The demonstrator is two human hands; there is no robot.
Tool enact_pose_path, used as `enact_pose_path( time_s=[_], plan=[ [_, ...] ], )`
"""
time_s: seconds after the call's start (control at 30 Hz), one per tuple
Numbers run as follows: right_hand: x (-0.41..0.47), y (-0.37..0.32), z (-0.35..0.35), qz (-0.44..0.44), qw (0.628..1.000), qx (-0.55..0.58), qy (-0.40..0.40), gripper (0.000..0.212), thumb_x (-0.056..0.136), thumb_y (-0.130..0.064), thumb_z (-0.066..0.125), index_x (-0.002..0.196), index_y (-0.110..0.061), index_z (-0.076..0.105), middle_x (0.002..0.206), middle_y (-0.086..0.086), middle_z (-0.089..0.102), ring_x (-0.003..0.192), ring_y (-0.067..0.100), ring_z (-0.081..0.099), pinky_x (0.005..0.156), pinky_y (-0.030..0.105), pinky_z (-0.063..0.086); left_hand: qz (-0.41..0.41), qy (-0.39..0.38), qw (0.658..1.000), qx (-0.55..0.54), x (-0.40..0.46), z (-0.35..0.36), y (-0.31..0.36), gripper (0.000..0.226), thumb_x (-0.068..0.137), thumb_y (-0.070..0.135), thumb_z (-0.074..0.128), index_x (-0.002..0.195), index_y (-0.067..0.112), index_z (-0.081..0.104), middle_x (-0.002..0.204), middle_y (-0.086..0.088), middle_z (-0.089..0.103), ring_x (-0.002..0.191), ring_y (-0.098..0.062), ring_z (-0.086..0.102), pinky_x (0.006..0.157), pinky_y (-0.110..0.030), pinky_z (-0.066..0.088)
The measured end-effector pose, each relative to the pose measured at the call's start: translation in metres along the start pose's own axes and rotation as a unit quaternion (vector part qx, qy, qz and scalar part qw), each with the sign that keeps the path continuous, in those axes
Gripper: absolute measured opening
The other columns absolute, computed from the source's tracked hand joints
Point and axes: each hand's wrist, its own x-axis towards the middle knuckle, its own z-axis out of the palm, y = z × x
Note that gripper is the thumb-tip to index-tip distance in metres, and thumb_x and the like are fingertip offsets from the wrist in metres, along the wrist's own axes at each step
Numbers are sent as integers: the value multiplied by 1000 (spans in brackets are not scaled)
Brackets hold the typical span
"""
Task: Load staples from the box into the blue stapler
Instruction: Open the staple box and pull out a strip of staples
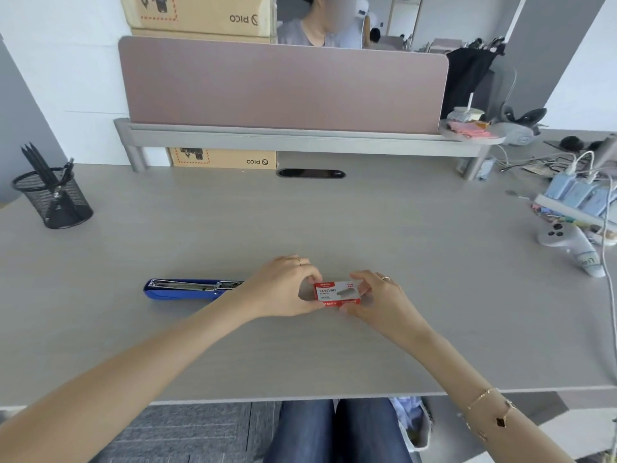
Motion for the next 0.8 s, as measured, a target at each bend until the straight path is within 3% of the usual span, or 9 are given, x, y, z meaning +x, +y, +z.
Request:
enact_pose_path(
  time_s=[0.17, 0.4, 0.47, 0.8],
  plan=[
    [-1, 5, 0, -12, 1000, 11, 12, 44, 70, -25, 77, 109, -14, 61, 91, 4, 64, 84, 17, 56, 66, 17, 36, -6, -8, 1000, -25, -1, 4, 4, 35, 76, 51, 68, 100, 26, 64, 96, 12, 63, 92, -9, 55, 69, -14, 31],
    [1, 5, -7, -19, 1000, -4, -22, 36, 72, -22, 74, 106, -17, 62, 83, -7, 59, 95, 18, 56, 94, 37, 42, 1, -54, 998, -15, -1, -5, 1, 41, 76, 58, 66, 105, 29, 65, 96, 13, 63, 91, -6, 51, 68, -9, 31],
    [1, 6, -9, -21, 999, -4, -26, 36, 72, -23, 74, 105, -18, 62, 82, -8, 60, 94, 17, 56, 95, 38, 42, 8, -53, 999, 1, -2, -7, 1, 42, 76, 58, 65, 107, 29, 65, 97, 12, 64, 92, -7, 51, 71, -15, 31],
    [0, 13, -9, -28, 999, 1, -22, 33, 75, -25, 71, 106, -23, 61, 77, -20, 57, 90, 10, 50, 95, 37, 39, 12, -49, 999, 12, -7, -12, -6, 38, 74, 59, 65, 97, 29, 66, 88, 12, 63, 85, -9, 51, 68, -14, 33]
  ],
)
